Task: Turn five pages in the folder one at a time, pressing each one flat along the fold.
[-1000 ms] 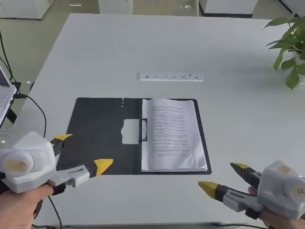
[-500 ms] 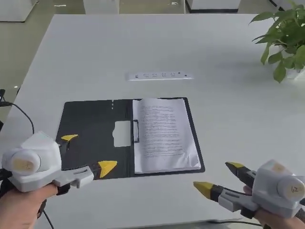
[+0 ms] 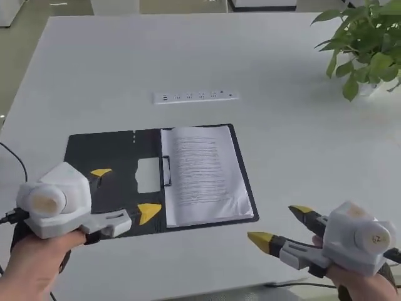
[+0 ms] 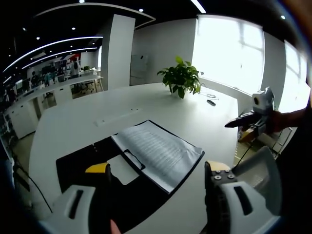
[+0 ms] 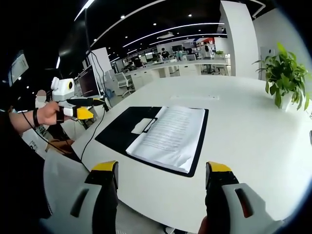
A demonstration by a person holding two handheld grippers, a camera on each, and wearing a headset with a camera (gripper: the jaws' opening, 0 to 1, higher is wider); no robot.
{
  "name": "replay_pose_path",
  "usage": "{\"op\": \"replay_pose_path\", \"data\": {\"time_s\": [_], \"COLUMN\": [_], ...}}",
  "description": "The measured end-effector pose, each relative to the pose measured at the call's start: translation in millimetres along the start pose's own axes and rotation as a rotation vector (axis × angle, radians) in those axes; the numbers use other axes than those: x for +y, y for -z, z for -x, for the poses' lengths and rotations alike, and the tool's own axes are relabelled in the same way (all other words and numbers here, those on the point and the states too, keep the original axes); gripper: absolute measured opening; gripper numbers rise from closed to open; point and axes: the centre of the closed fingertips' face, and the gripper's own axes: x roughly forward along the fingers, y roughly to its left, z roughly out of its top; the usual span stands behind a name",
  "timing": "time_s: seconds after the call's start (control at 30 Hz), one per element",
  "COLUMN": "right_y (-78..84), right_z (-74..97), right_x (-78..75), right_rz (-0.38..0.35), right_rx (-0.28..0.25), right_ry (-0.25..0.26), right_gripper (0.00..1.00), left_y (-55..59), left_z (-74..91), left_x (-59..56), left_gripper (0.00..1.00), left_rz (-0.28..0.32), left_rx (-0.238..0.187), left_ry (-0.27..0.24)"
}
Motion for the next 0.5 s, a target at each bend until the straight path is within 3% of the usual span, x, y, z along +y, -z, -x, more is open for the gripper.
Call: {"op": "replay_pose_path", "data": {"time_s": [0.5], "right_y": [2.3], "right_z": [-4.1], "right_x": [0.1], "right_rz": [-0.016], "right_rx": [0.003], "right_ry": [0.007], "right_gripper": [0.72], "left_y": [-7.4], "left_z": [-73.0], "left_x": [-34.5], "left_gripper": [0.76], "left_rz": [-0.024], "left_rx": [0.019], "left_ry": [0.141]}}
